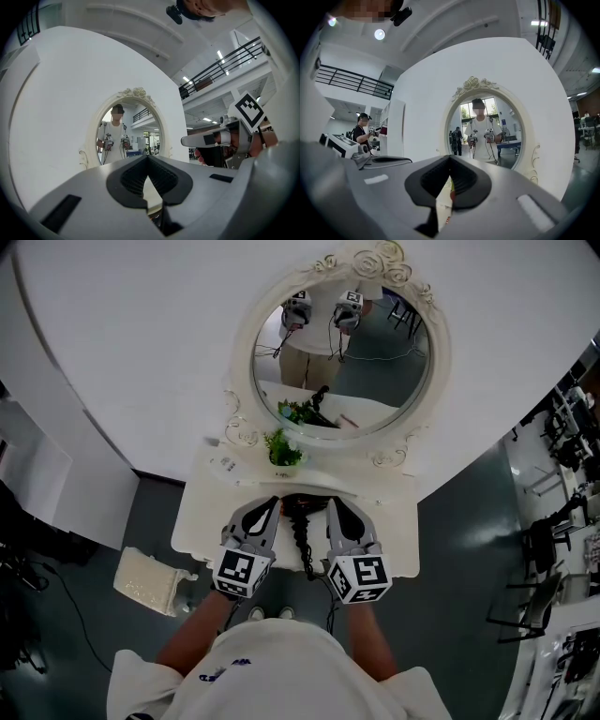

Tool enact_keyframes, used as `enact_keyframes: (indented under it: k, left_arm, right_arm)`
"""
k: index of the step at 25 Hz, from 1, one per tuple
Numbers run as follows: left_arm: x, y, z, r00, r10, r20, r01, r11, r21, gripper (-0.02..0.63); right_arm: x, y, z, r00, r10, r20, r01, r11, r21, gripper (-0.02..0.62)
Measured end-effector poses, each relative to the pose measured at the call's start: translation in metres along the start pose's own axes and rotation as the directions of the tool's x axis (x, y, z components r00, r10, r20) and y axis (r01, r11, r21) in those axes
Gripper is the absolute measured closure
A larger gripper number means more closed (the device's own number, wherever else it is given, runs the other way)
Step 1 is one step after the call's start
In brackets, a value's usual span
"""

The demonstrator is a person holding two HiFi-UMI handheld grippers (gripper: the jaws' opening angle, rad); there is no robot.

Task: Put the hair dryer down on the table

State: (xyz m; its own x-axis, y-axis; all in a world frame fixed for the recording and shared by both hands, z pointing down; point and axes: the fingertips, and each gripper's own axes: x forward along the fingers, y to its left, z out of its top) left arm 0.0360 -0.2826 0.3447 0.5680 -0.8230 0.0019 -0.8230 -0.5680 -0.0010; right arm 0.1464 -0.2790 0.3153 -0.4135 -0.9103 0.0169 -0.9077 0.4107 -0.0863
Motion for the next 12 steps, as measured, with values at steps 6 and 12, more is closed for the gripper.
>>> enact_keyframes:
  k: [6,12]
  left_arm:
    - [-0.0002,-0.0012,-0.0015,1.000,-0.005,-0.005,0.005,1.000,0.000,0.598]
    - [-0.0010,-0.0021,-0.0025,1.000,-0.008,-0.007,0.008,1.000,-0.005,0.598]
  right_arm:
    - [-0.0016,-0.0003,-0.0016,1.000,-0.004,-0.003,0.004,1.000,0.007,0.584]
    - [-0.0021,-0.0013,-0.0052,1.000,-0.008,-0.016,0.008,1.000,0.009,0.584]
